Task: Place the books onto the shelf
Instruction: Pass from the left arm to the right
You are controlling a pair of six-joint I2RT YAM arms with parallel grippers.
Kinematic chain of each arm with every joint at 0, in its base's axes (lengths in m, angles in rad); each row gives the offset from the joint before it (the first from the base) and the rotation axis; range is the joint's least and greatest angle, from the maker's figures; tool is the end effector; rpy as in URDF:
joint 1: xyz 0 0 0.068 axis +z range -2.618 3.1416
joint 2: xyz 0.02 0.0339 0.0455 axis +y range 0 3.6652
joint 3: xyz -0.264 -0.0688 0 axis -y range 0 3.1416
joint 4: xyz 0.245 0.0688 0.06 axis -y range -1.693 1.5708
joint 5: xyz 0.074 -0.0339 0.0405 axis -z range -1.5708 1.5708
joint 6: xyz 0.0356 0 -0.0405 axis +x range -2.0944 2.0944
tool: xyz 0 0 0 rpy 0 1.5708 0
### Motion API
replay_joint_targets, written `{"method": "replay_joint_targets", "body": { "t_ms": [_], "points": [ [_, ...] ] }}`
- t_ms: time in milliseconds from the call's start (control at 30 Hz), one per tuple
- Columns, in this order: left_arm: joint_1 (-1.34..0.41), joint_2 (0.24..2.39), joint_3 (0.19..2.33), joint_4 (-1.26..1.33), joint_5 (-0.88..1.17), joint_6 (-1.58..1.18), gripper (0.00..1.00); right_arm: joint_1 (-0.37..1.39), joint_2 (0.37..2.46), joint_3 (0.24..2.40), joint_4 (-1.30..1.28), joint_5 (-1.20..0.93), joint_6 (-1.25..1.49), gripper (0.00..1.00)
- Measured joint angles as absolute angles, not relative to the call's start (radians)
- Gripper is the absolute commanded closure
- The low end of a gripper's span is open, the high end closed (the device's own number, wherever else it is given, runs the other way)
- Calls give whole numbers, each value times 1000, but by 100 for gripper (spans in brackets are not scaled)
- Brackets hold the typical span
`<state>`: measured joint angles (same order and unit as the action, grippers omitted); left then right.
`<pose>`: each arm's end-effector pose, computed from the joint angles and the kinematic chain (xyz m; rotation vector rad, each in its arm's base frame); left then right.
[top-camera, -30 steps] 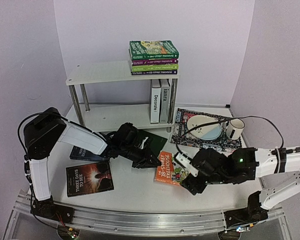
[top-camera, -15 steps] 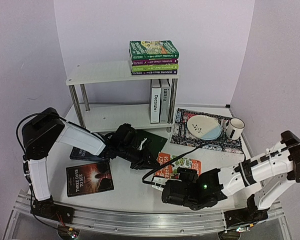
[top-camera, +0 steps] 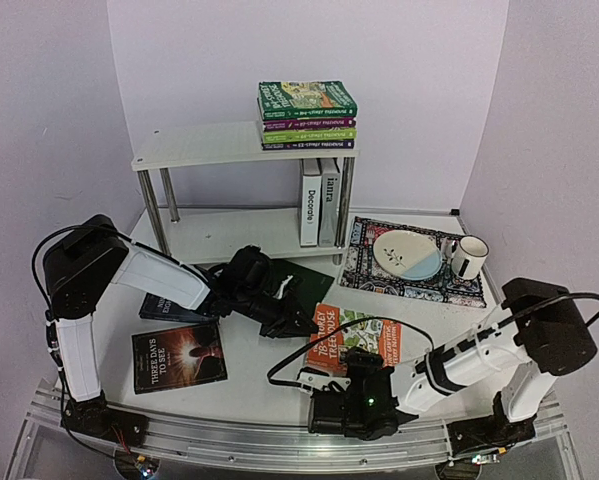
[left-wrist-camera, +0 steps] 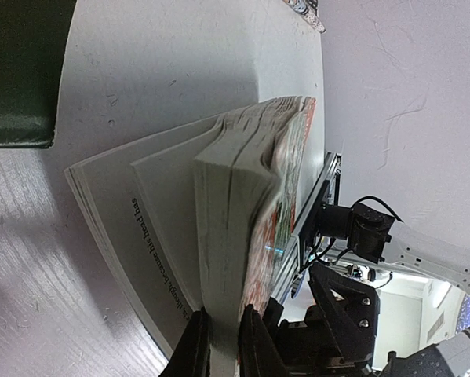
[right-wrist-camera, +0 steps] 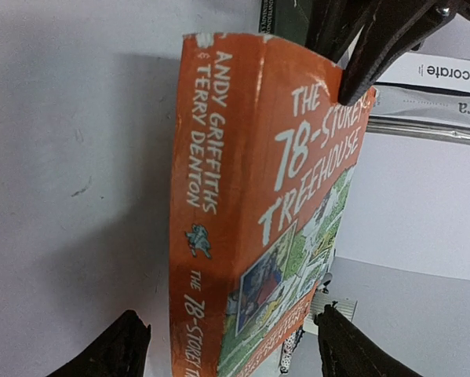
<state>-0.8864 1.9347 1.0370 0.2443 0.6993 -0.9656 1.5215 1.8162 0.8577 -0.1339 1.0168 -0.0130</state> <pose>0.2313 -0.3198 0.1445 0.3703 2.6555 -1.6198 0.0458 0.3149 0.1213 -1.2376 1.6897 -0.4963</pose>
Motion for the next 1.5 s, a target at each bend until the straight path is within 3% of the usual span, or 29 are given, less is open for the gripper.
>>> {"method": "replay_joint_targets", "body": {
  "t_ms": [300, 467, 567, 733, 833, 933, 967, 1033, 1133, 1500],
  "points": [
    [-886, 1934, 1037, 244, 706, -966, 100, 1521, 1942, 874, -147, 1177, 78, 36],
    [-885, 1935, 1037, 245, 708, -967, 100, 1522, 1944, 874, -161, 1212, 105, 60],
    [-881, 1933, 1037, 245, 711, -969, 100, 1522, 1949, 875, -168, 1226, 123, 66],
    [-879, 1929, 1036, 245, 714, -970, 100, 1522, 1961, 881, -190, 1262, 158, 94],
    [-876, 1928, 1034, 246, 717, -970, 98, 1522, 1962, 890, -213, 1275, 175, 100],
    [-876, 1925, 1034, 247, 718, -970, 86, 1525, 1957, 897, -241, 1283, 186, 100],
    [-876, 1920, 1033, 247, 718, -970, 80, 1527, 1952, 897, -249, 1287, 187, 100],
    [-876, 1902, 1030, 248, 717, -967, 56, 1533, 1925, 897, -269, 1293, 188, 100],
    [-876, 1842, 1010, 254, 707, -950, 40, 1537, 1837, 896, -292, 1296, 177, 100],
    [-876, 1487, 920, 280, 590, -859, 21, 1544, 1451, 906, -323, 1288, -28, 100]
  ]
}}
